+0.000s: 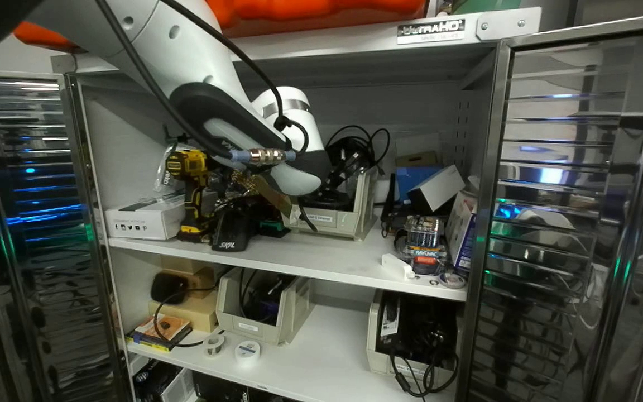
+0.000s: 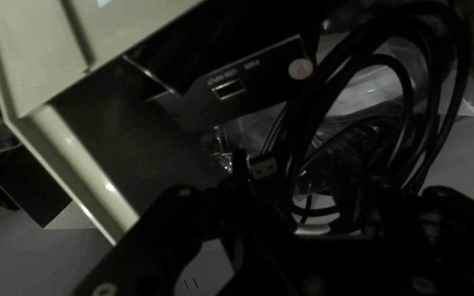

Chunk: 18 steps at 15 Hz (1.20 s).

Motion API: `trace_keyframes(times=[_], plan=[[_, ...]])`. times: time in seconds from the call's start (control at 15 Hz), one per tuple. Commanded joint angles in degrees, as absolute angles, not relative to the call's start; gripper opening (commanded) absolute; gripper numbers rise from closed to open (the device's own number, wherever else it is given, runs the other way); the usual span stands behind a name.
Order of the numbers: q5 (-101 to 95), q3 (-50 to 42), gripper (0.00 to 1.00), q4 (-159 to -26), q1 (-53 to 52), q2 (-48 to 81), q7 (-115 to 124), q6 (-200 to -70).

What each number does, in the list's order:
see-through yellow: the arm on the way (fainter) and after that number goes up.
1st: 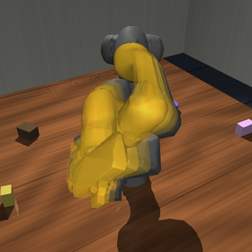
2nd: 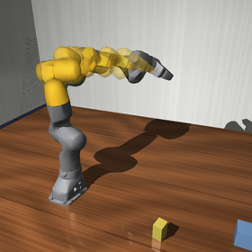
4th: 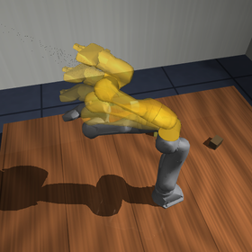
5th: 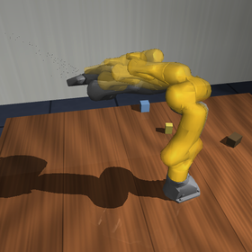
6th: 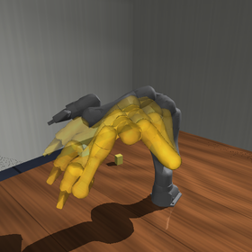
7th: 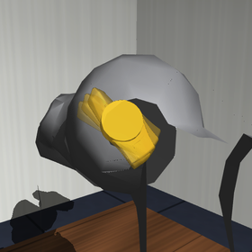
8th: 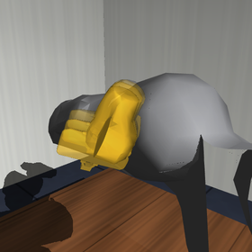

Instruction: Put the cable in the storage box

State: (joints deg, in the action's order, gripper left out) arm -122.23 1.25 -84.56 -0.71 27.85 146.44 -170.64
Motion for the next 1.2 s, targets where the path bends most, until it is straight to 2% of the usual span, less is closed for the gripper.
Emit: trace_keyframes(times=[0.0, 0.13, 0.67, 0.87, 1.13], plan=[[-121.1, 0.7, 0.88, -88.9, -1.2, 23.0, 144.3, -172.9], [-119.9, -0.1, 0.99, -94.5, -1.6, 18.8, 143.0, -173.8], [-102.6, -10.9, 1.00, -121.6, -4.7, 5.8, 125.6, -189.1], [-106.6, -13.9, 1.00, -132.2, -5.9, 1.7, 126.4, -195.3], [-126.7, -18.1, 1.00, -132.3, -8.5, 4.7, 142.0, -205.9]])
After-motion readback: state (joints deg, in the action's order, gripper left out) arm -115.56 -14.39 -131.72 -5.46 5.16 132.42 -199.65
